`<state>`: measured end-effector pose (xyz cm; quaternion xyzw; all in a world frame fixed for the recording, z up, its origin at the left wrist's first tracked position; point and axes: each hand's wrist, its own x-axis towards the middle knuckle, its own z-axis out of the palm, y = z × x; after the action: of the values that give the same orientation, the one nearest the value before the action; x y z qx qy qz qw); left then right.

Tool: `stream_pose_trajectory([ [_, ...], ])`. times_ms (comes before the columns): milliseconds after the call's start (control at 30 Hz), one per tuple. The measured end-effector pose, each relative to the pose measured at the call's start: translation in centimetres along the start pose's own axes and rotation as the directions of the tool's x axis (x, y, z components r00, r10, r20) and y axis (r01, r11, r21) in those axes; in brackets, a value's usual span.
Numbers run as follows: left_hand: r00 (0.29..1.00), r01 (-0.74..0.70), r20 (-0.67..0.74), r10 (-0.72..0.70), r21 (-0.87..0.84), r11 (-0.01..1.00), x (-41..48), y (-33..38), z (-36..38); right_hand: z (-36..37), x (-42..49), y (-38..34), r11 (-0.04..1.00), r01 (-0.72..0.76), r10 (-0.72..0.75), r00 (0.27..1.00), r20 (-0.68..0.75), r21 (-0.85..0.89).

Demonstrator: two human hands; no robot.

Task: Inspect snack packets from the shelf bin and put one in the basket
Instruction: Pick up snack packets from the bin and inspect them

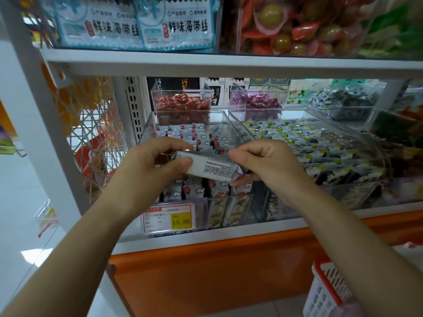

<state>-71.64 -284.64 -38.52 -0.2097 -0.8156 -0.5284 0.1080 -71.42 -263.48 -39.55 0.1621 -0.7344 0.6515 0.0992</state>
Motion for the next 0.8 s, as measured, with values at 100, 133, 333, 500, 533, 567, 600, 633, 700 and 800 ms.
stream_pose_trajectory([
  [100,0.991,0.049,-0.119,-0.055,-0.053,0.997,0.5,-0.2,0.0,0.9,-0.2,0.3,1.0,0.01,-0.01,1.0,0.011,-0.02],
  [133,0.986,0.064,-0.146,-0.074,-0.072,0.995,0.6,-0.2,0.0,1.3,-0.2,0.3,0.994,0.033,-0.034,0.999,-0.004,-0.101],
  [333,0.974,0.002,-0.22,0.056,0.254,0.967,1.9,-0.5,-0.3,2.2,0.8,0.2,0.961,0.112,-0.188,0.936,-0.299,-0.253],
  [500,0.986,-0.041,-0.073,0.149,0.762,0.646,2.8,-2.1,-0.9,2.2,2.8,0.1,0.944,0.086,-0.206,0.908,-0.366,-0.317],
  [533,0.996,-0.037,-0.014,0.083,0.811,0.583,2.8,-2.5,-0.5,2.4,3.4,0.1,0.942,0.087,-0.205,0.913,-0.352,-0.325],
  [567,0.999,-0.043,0.037,0.022,0.855,0.516,2.8,-2.9,-0.2,2.6,4.0,0.2,0.937,0.091,-0.209,0.92,-0.331,-0.338],
  [600,0.997,-0.057,0.071,-0.014,0.891,0.45,2.8,-3.2,0.1,3.0,4.7,0.3,0.927,0.098,-0.217,0.927,-0.305,-0.362],
  [633,0.996,-0.068,0.088,-0.033,0.915,0.398,2.8,-3.5,0.3,3.4,5.5,0.3,0.914,0.11,-0.23,0.934,-0.275,-0.392],
  [700,0.993,-0.077,0.101,-0.053,0.935,0.346,2.8,-3.6,0.3,4.2,7.1,0.4,0.883,0.151,-0.271,0.937,-0.22,-0.445],
  [800,0.991,-0.097,0.123,-0.057,0.937,0.334,2.7,-3.6,0.1,5.2,9.4,0.4,0.814,0.189,-0.298,0.948,-0.114,-0.549],
])
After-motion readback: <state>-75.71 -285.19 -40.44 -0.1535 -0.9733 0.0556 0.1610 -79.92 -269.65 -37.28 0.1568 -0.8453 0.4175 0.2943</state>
